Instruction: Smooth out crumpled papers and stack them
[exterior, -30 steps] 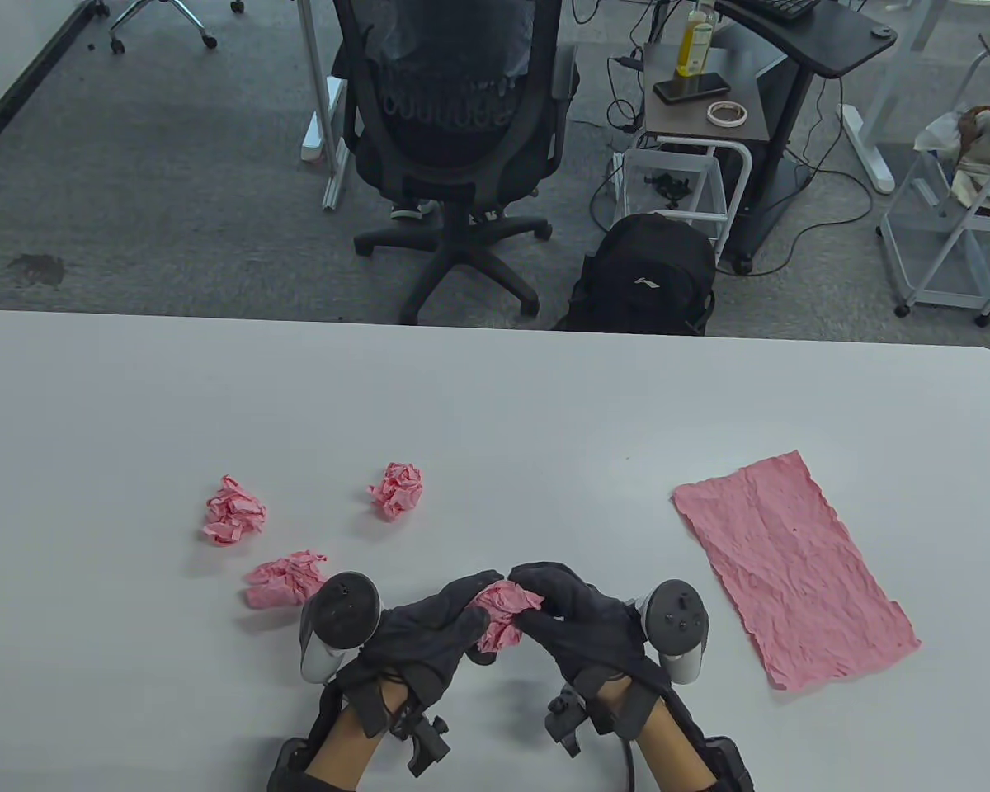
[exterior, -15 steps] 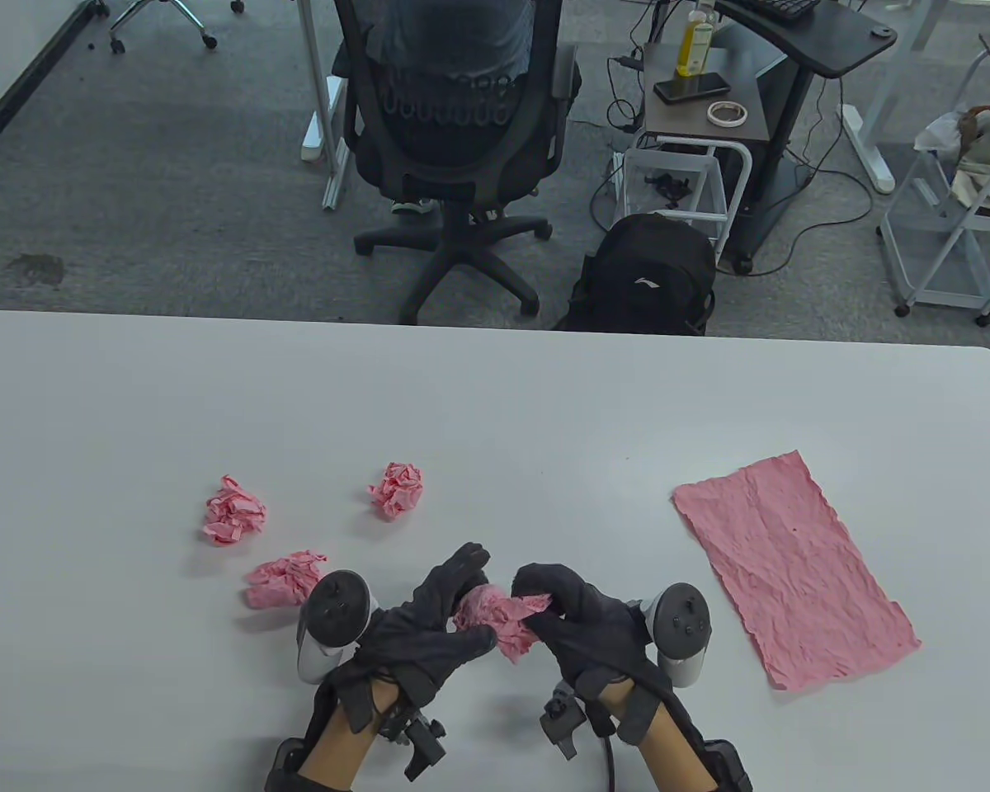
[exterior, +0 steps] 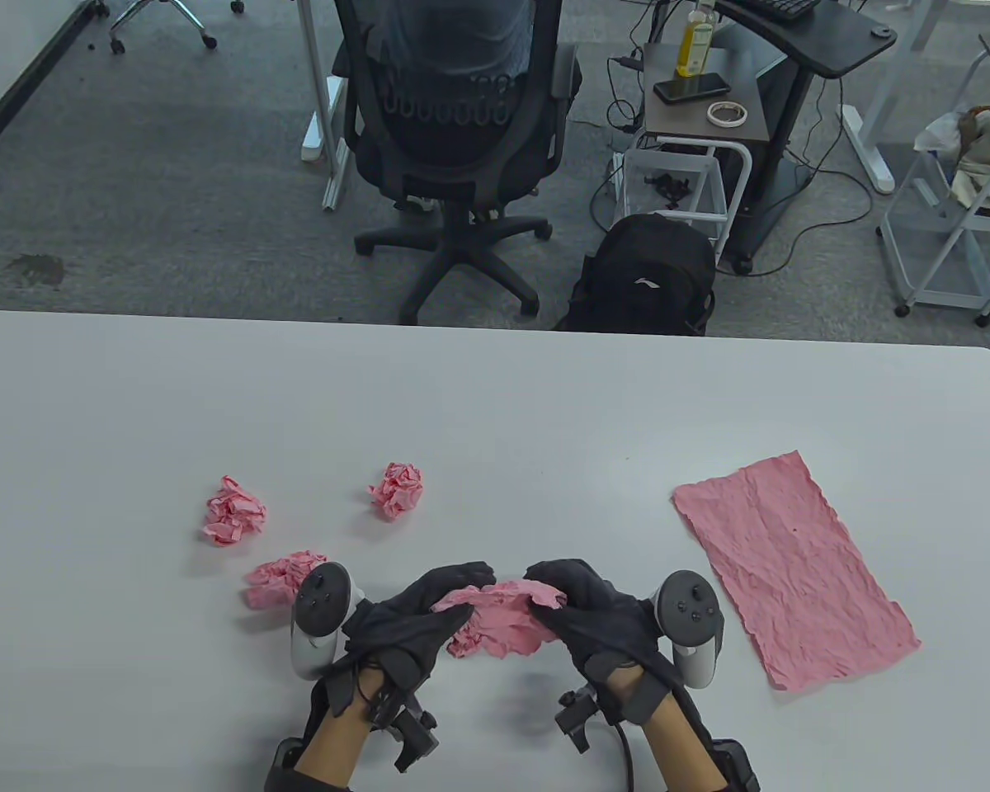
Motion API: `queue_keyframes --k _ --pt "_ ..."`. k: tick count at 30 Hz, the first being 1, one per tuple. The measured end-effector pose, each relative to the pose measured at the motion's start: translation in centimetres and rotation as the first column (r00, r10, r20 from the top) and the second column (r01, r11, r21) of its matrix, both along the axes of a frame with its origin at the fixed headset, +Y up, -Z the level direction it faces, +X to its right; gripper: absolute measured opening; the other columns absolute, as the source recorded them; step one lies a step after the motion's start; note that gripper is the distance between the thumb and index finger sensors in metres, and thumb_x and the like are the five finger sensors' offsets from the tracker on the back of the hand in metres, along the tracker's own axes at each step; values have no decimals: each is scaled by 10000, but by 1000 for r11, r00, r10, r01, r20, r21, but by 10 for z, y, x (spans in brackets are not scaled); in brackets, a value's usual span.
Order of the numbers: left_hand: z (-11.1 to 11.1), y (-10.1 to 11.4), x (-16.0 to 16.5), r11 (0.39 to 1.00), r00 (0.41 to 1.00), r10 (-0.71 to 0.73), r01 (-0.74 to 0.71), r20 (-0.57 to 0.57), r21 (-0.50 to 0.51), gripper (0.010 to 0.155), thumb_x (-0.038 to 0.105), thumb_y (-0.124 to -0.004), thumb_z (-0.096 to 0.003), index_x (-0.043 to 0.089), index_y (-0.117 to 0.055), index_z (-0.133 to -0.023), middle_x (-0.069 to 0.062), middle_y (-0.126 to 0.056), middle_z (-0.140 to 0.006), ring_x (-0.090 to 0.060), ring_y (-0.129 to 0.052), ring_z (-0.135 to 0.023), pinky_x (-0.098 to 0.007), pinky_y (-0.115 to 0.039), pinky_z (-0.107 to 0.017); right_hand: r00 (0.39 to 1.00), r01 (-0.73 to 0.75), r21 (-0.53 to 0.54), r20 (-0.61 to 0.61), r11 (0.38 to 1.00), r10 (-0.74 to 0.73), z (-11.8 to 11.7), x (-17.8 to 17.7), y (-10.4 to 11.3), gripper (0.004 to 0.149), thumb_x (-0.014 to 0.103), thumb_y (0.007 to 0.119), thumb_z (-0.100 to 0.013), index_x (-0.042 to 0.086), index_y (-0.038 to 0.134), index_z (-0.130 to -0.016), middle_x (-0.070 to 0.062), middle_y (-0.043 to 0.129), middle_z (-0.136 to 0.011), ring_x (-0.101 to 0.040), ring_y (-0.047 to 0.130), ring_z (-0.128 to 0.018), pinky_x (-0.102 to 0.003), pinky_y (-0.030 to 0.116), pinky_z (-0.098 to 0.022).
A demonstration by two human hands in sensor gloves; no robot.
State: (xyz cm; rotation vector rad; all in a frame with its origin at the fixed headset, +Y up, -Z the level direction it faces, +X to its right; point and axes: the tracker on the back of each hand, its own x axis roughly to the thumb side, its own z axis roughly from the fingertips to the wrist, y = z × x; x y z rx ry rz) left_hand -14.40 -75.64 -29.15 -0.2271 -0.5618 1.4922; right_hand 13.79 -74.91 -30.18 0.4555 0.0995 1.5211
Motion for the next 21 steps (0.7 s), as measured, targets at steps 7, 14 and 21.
queue_keyframes --k 7,14,21 --pt "-3 0 -18 999 988 -18 14 -152 -29 471 474 -728 -564 242 -782 -971 5 -909 -831 -234 -1000 -718 -503 -724 -671 993 114 -114 -26 987 -117 -7 10 -7 520 206 777 -501 179 594 -986 -120 866 -782 -282 959 -507 -511 774 -422" --pt "-3 7 -30 980 934 -179 196 -308 24 452 481 -822 -519 185 -893 -852 29 -1005 -577 -194 -1066 -448 -485 -799 -572 999 -12 -124 50 992 18 -10 24 -6 494 294 867 -490 135 714 -932 -115 902 -664 -237 963 -378 -500 787 -348" --pt "1 14 -27 902 856 -374 425 -358 73 504 561 -817 -503 151 -969 -754 -11 -1041 -574 -307 -1065 -519 -555 -755 -591 863 -428 22 308 904 401 -7 39 11 449 451 864 -472 92 907 -739 26 988 -293 -120 962 -38 -422 861 -152"
